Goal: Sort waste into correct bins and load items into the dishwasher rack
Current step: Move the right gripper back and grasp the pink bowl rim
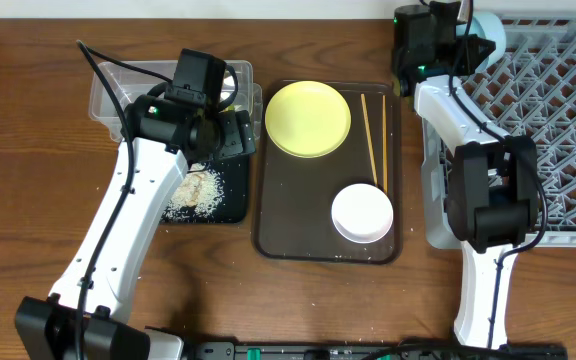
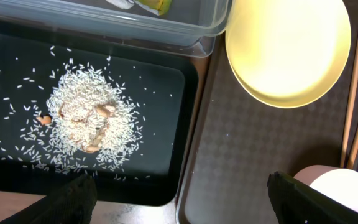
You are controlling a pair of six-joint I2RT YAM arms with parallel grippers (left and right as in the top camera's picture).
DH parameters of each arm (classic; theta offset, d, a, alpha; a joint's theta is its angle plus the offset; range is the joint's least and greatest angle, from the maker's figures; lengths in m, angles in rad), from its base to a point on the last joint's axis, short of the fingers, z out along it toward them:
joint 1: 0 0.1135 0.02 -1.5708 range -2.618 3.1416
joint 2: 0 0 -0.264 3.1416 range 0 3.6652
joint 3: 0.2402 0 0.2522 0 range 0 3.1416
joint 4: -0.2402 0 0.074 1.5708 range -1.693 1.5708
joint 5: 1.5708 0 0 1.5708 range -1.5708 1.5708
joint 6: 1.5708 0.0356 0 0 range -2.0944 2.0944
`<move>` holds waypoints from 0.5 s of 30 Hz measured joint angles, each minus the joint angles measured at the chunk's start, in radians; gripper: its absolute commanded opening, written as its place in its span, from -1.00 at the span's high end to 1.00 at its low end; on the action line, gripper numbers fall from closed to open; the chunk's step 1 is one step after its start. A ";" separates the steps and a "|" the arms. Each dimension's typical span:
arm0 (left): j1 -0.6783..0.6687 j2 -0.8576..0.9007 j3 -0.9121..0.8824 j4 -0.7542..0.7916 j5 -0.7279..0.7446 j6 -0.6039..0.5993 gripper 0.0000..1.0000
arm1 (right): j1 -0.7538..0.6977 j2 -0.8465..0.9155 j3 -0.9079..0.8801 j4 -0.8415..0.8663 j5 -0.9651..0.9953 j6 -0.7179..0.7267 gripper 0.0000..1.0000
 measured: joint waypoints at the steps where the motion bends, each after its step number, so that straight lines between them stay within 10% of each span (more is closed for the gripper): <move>1: 0.000 0.000 0.000 0.000 0.000 0.000 -0.81 | 0.009 0.000 0.000 -0.024 0.000 -0.002 0.93; 15: 0.000 0.000 0.000 0.000 0.000 0.000 -0.81 | 0.097 0.002 0.000 -0.127 -0.009 -0.028 0.09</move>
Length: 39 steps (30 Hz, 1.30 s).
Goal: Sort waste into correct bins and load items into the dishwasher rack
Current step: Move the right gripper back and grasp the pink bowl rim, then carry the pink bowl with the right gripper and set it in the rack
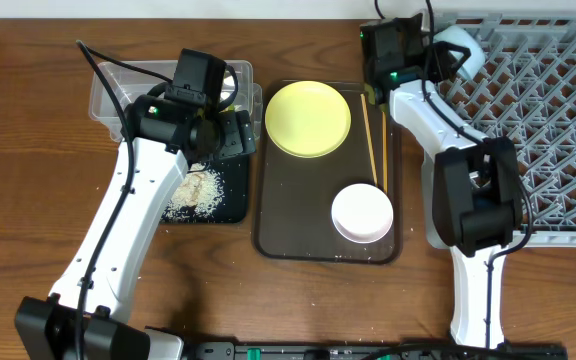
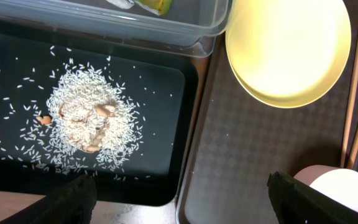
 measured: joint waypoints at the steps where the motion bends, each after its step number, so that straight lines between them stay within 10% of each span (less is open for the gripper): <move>1: 0.000 0.000 0.000 0.000 0.000 0.000 -0.81 | 0.004 0.000 0.000 0.000 0.000 -0.003 0.02; 11: 0.000 0.000 0.000 0.000 0.000 0.000 -0.81 | 0.041 -0.082 -0.002 -0.195 -0.202 -0.007 -0.29; 20: 0.000 0.000 0.000 0.000 0.000 0.000 -0.81 | 0.039 -0.394 0.002 -0.691 -0.961 0.157 -0.41; 26: 0.000 0.000 0.000 0.000 0.000 0.000 -0.81 | 0.039 -0.417 -0.039 -0.914 -1.339 0.183 -0.24; 39: 0.000 0.000 0.000 0.000 0.000 0.000 -0.81 | 0.038 -0.391 -0.341 -0.972 -1.458 0.254 0.27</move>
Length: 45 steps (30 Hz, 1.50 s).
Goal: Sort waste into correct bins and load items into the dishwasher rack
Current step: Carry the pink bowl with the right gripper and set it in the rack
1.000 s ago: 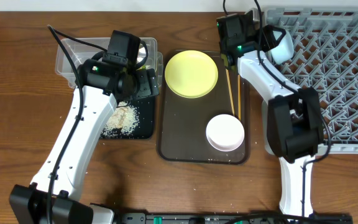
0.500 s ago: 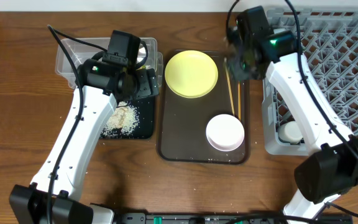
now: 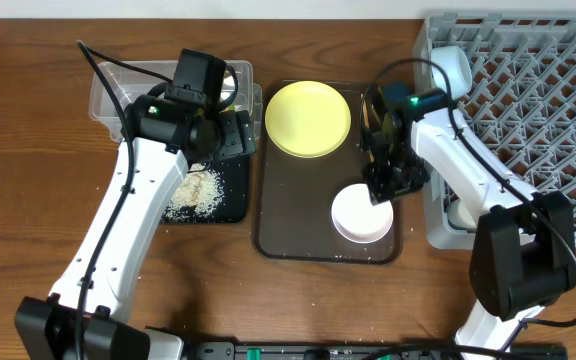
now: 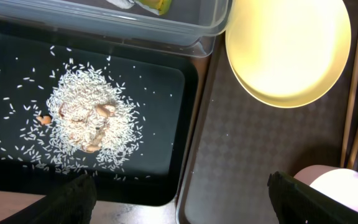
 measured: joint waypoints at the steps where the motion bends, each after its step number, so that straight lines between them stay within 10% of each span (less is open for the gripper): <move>1: 0.000 0.000 0.000 0.000 0.000 0.000 -0.81 | 0.000 0.000 -0.018 0.006 0.000 0.003 0.31; 13: 0.000 0.000 0.000 0.000 0.000 0.000 -0.81 | -0.021 0.000 -0.114 0.086 0.012 0.028 0.75; 26: 0.000 0.000 0.000 0.000 0.000 0.000 -0.81 | -0.023 -0.086 -0.076 0.113 0.068 0.041 0.01; 45: 0.000 0.000 0.000 0.000 0.000 0.000 -0.81 | -0.031 -0.087 -0.231 0.207 0.101 0.074 0.68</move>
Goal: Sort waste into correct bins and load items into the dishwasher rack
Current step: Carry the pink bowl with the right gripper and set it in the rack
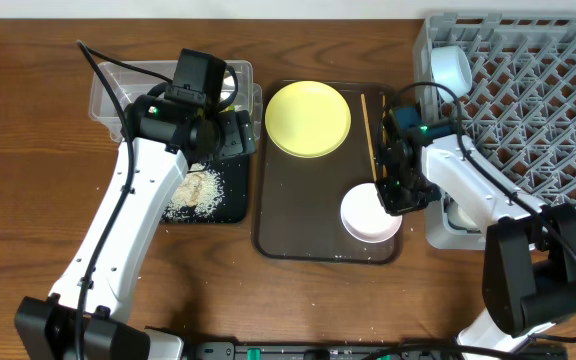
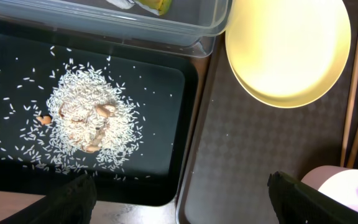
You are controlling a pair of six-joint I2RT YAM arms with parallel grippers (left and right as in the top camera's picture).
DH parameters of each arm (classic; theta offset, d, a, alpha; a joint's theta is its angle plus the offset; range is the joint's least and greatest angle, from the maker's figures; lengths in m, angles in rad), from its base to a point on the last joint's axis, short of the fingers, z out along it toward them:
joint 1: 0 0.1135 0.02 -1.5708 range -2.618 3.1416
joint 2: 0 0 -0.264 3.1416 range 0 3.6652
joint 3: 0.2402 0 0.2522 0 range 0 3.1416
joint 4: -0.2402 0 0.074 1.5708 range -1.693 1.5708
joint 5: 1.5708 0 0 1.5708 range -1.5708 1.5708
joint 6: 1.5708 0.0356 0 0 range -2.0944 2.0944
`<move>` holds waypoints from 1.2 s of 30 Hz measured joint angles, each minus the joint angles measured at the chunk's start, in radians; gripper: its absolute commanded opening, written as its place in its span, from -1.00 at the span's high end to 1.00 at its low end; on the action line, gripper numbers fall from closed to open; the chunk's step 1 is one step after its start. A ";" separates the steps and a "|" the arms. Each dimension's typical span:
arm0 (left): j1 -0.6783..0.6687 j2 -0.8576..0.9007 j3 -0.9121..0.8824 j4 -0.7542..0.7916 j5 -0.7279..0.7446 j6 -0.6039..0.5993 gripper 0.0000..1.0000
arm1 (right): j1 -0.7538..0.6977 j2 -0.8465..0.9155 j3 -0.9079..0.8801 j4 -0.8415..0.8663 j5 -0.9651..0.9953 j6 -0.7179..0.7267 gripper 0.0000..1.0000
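On the brown tray [image 1: 288,205] lie a yellow plate [image 1: 308,119] [image 2: 288,46], two wooden chopsticks [image 1: 369,130] [image 2: 352,93] and a white bowl [image 1: 366,220] [image 2: 344,190]. My right gripper [image 1: 396,190] is down on the bowl's right rim and shut on it. The bowl now overlaps the tray's right edge. My left gripper [image 1: 230,135] [image 2: 179,208] hangs open over the seam between the black tray and the brown tray, holding nothing. A white cup [image 1: 451,68] sits in the grey dishwasher rack [image 1: 538,110].
A black tray [image 1: 230,205] [image 2: 166,93] holds a rice heap [image 2: 89,121] with bits of food. Behind it stands a clear plastic container [image 1: 118,85] [image 2: 185,25] with scraps inside. Loose rice grains dot the wooden table.
My right gripper has come down onto the white bowl's right rim and shut on it. The bowl has shifted a little to the right. The left arm has not moved.
My right gripper was at the rack's back-left corner beside the white cup, and stayed near it half a second later. Then the cup sat in the rack and the gripper hung over the white bowl. Now it grips the bowl. The left gripper stayed open throughout.
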 measured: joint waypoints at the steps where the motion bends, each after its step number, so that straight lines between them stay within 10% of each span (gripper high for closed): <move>1: 0.000 0.000 0.000 0.000 0.000 0.000 -0.81 | 0.000 0.000 -0.002 0.006 -0.005 0.000 0.72; 4: 0.000 0.000 0.000 0.000 0.000 0.000 -0.81 | 0.000 0.000 -0.010 0.025 -0.014 -0.003 0.97; 20: 0.000 0.000 0.000 0.000 0.000 0.000 -0.82 | -0.080 -0.139 0.196 0.040 -0.119 0.072 0.98; 28: 0.000 0.000 0.000 0.000 0.000 0.000 -0.81 | -0.160 -0.444 0.325 0.041 0.422 0.216 0.97; 36: 0.000 0.000 0.000 0.000 0.000 0.000 -0.82 | -0.167 -0.353 0.302 0.032 0.853 0.316 0.97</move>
